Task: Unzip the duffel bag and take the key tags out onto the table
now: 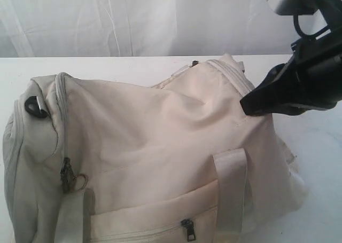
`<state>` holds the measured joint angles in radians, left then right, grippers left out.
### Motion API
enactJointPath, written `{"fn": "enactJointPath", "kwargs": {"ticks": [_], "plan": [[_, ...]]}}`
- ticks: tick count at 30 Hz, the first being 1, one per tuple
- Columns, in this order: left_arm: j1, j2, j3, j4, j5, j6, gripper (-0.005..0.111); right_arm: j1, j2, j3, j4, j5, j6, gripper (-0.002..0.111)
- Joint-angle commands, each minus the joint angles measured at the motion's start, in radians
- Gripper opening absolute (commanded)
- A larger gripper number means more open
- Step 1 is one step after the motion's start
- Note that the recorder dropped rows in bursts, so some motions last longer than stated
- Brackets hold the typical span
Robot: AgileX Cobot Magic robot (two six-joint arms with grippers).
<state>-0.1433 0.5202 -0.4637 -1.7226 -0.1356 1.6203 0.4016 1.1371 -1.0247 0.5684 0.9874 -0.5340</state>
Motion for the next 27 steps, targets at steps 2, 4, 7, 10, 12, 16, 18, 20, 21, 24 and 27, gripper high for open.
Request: {"fn": "enactJointPath", "kwargs": {"ticks": [2, 4, 7, 10, 12, 16, 18, 20, 21, 24, 27], "plan": [[0.002, -0.057, 0.102, -0.022, 0.230, -0.126, 0.063, 0.001, -0.016, -0.009, 0.079, -0.125, -0.001, 0.000], [0.002, -0.069, 0.133, -0.022, 0.264, -0.146, 0.063, 0.001, -0.016, -0.009, 0.079, -0.127, -0.001, 0.000], [0.002, -0.083, 0.179, -0.007, 0.298, -0.275, 0.063, 0.001, -0.016, -0.009, 0.079, -0.154, -0.001, 0.000], [0.002, -0.085, 0.206, 0.176, 0.369, -0.464, 0.063, 0.001, -0.016, -0.009, 0.079, -0.211, -0.001, 0.000], [0.002, -0.085, 0.208, 0.406, 0.432, -0.652, 0.063, 0.001, -0.016, -0.009, 0.079, -0.262, -0.001, 0.000], [0.002, -0.085, 0.206, 0.840, 0.541, -1.101, 0.063, 0.001, -0.016, -0.009, 0.079, -0.343, -0.001, 0.000], [0.002, -0.085, 0.206, 0.959, 0.567, -1.292, 0.063, 0.001, -0.016, -0.009, 0.086, -0.365, -0.001, 0.000], [0.002, -0.085, 0.206, 0.956, 0.555, -1.340, 0.063, 0.001, -0.016, -0.009, 0.088, -0.367, -0.001, 0.000], [0.002, -0.085, 0.206, 0.937, 0.555, -1.335, 0.063, 0.001, -0.016, -0.009, 0.088, -0.367, -0.001, 0.000], [0.002, -0.074, 0.206, 0.892, 0.559, -1.332, 0.063, 0.001, -0.016, -0.009, 0.092, -0.367, 0.001, 0.000], [0.002, -0.039, 0.206, 0.831, 0.540, -1.327, 0.063, 0.001, -0.016, -0.009, 0.096, -0.367, 0.016, 0.000]]}}
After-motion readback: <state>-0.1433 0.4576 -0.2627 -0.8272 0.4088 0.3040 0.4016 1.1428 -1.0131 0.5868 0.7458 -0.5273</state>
